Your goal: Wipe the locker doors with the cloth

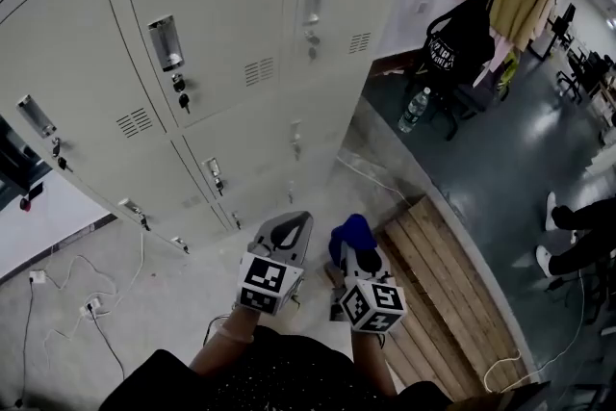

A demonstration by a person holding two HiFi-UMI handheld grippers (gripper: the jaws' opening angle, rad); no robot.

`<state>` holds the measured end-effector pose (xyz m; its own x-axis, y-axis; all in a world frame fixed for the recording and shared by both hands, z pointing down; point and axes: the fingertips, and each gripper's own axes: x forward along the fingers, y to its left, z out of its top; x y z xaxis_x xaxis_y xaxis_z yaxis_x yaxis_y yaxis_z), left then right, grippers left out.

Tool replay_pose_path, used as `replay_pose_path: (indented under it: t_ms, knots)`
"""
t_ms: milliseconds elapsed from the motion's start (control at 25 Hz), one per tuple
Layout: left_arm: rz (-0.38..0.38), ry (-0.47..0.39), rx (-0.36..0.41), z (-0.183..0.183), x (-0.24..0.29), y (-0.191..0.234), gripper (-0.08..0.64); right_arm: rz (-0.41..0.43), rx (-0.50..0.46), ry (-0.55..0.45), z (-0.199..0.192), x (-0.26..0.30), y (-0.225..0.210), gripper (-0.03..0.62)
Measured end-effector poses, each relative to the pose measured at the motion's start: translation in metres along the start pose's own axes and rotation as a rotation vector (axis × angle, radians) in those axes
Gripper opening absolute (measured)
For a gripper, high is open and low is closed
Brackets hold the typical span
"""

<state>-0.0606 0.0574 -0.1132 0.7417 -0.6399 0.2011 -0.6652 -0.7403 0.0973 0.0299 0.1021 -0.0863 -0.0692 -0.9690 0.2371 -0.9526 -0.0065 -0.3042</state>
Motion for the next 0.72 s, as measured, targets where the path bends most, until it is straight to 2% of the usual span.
replay_pose_path:
  t_ms: [80, 200, 360, 480, 720]
  knots:
    - [-0.007, 0.016, 0.024, 0.006, 0.023, 0.012, 0.006, -0.001, -0.004, -0.007, 0.014, 0.021, -0.007, 0.087]
    - [-0.041, 0.005, 0.011, 0.028, 0.066, 0.025, 0.006, -0.008, -0.006, -0.020, 0.038, 0.058, -0.021, 0.087]
    - [-0.079, 0.011, 0.069, 0.052, 0.124, 0.044, 0.006, -0.040, 0.011, -0.031, 0.066, 0.111, -0.047, 0.087]
    - [-0.113, 0.008, 0.034, 0.060, 0.164, 0.058, 0.006, -0.064, 0.018, -0.039, 0.081, 0.145, -0.065, 0.087]
    - [-0.144, 0.009, 0.047, 0.066, 0.219, 0.082, 0.006, -0.115, 0.032, -0.027, 0.090, 0.193, -0.095, 0.087]
